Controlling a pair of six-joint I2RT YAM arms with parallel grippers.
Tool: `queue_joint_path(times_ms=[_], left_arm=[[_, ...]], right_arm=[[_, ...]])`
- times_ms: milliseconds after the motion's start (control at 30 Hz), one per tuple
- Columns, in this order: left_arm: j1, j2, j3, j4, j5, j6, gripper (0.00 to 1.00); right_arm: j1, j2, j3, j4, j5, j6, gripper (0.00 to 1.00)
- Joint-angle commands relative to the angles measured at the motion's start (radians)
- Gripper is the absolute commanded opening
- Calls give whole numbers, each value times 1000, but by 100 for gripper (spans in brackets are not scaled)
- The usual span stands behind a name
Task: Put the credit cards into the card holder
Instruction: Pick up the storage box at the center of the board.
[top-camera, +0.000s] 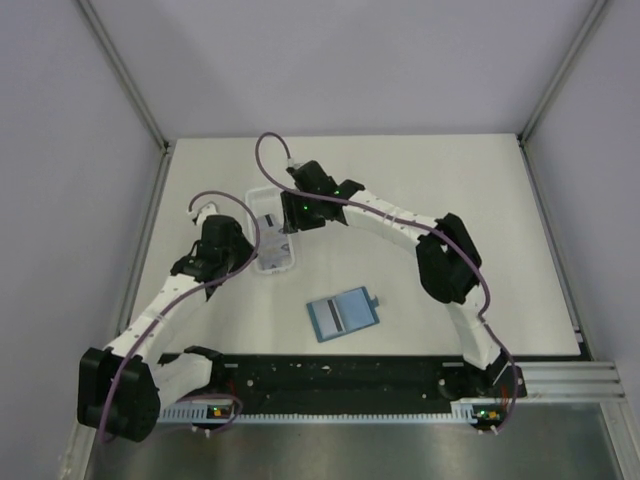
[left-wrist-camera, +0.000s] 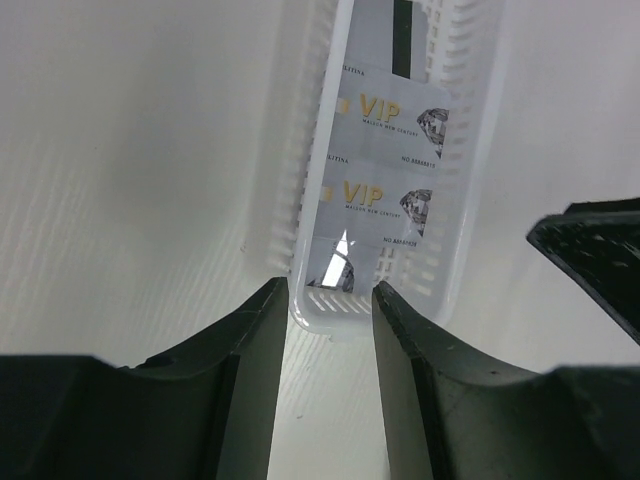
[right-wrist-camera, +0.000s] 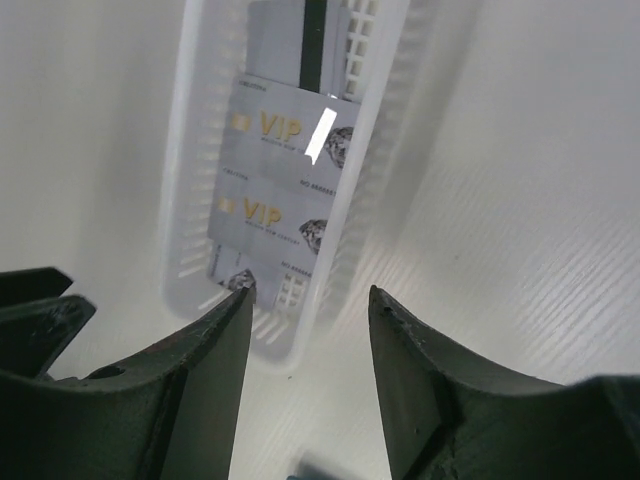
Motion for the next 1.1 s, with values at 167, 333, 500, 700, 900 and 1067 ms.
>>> queue_joint_path(times_ms=[167,333,500,700,900,1067], left_arm=[[6,-48,-22,42,11,29,46],[8,-59,-23,36,8,37,47],[9,-64,-28,40,16,45,49],[12,-76,-28,40,19,51,53],[12,-87,-30,45,25,55,54],[12,-65,-31,60,56,65,54]], right_arm=[[-32,183,196,-39,-64,53,53],[-30,233,215,-39,-99,72,49],[-30,255,213,-39,-113,78,34],[-32,215,161,-34,-90,73,12],[-29,88,-23,19,-80,79,1],[-15,-42,-230,93,-69,102,0]])
